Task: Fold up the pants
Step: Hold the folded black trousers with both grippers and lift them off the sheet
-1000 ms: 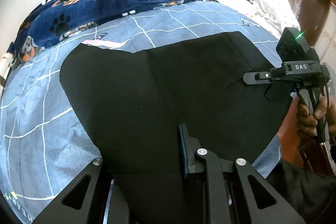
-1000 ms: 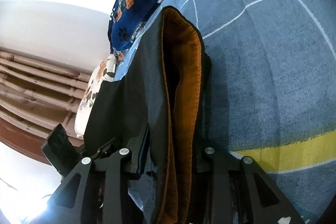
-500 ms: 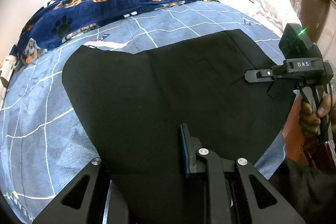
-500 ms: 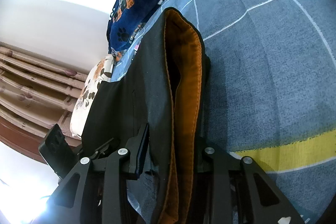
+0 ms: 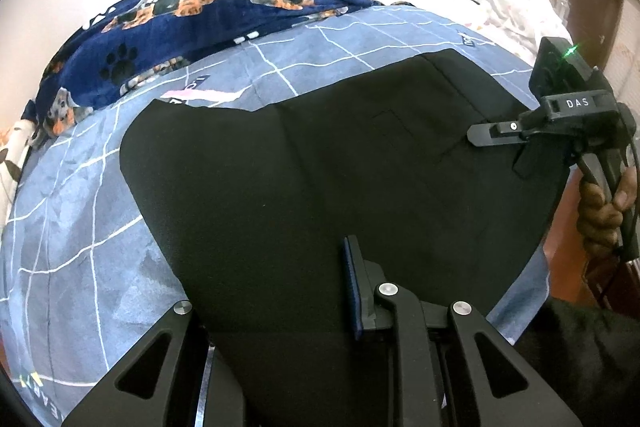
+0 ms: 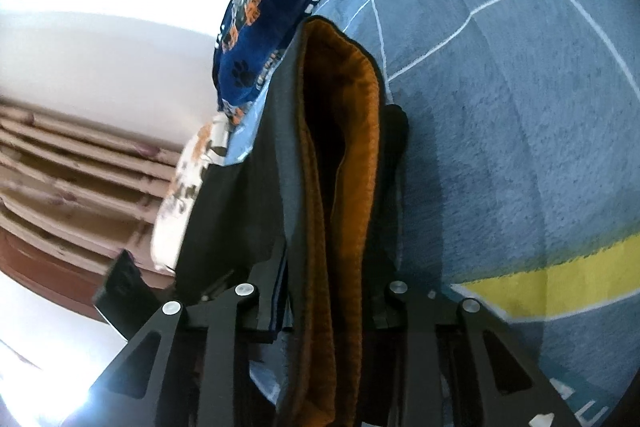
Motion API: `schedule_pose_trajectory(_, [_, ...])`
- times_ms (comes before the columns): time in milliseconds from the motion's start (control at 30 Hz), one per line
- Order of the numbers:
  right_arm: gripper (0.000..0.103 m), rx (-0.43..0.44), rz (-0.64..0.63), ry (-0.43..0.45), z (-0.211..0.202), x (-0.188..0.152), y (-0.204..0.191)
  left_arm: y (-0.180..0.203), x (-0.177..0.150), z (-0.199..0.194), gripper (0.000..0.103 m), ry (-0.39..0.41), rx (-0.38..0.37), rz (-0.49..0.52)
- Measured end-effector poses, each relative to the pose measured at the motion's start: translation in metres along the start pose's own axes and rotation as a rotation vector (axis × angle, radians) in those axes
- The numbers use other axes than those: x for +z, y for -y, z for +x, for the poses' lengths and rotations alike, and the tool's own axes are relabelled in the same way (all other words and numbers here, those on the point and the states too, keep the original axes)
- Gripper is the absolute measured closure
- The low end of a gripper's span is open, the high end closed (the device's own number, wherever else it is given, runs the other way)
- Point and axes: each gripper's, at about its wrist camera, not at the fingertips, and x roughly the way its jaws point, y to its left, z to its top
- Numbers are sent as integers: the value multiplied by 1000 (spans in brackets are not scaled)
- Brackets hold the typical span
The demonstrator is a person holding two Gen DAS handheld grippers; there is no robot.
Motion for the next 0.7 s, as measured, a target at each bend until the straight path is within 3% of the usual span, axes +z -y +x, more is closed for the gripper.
schedule_pose_trajectory(267, [77,49,57,20,-3,-1,-8,-3,6,-8,83,18,2,-16])
schedule_pose_trajectory(700, [77,145,62,9,20,5,-50,-38,19,-37,83,77,78,-49])
